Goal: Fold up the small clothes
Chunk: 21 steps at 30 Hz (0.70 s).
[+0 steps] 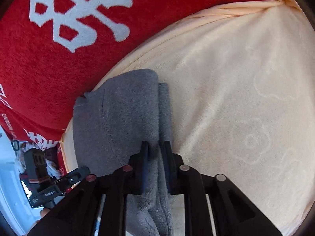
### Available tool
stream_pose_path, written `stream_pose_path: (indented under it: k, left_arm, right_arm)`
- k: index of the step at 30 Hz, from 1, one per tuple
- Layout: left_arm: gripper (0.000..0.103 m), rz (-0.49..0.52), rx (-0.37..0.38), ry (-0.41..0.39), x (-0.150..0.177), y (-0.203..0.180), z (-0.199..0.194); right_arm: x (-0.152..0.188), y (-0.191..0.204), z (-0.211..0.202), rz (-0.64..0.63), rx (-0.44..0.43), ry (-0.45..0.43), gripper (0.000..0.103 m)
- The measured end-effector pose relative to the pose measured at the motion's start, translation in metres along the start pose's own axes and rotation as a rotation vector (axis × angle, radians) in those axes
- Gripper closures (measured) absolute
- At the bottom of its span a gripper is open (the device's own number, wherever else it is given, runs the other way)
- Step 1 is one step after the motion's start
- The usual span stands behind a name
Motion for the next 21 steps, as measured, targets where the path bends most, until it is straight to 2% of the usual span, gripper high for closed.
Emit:
stream_pose_path:
  k: [2,3,13,21]
  left_arm:
    - [0.002,0.01,-0.002,0.0,-0.001,-0.001,0.0]
    - [0.002,0.014,-0.002,-0.002,-0.002,-0.001,0.0]
    - [0.002,0.019,0.025,0.006,-0.001,0.002,0.001]
    - [0.002,0.028,0.02,0.015,-0.003,-0.002,0.005]
  right_arm:
    - [0.004,-0.006,-0.007,0.009,-0.029,0.008,0.053]
    - [0.006,-0.007,-0.009,0.015,-0.055,0.013,0.05]
    - [0.005,-0.039,-0.001,0.095,-0.158,0.12,0.05]
    - [0.006,-0.032,0.009,0.068,-0.19,0.146,0.05]
Point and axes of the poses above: each gripper's, at about its wrist camera, not at the fingertips, and z roughly the way its jaws point, y to its left, x to its underside, the point moved 7 cm from there along z, roughly the way its jaws point, and after that the axes turned 5 degrees about z, right-handed, at the moved point
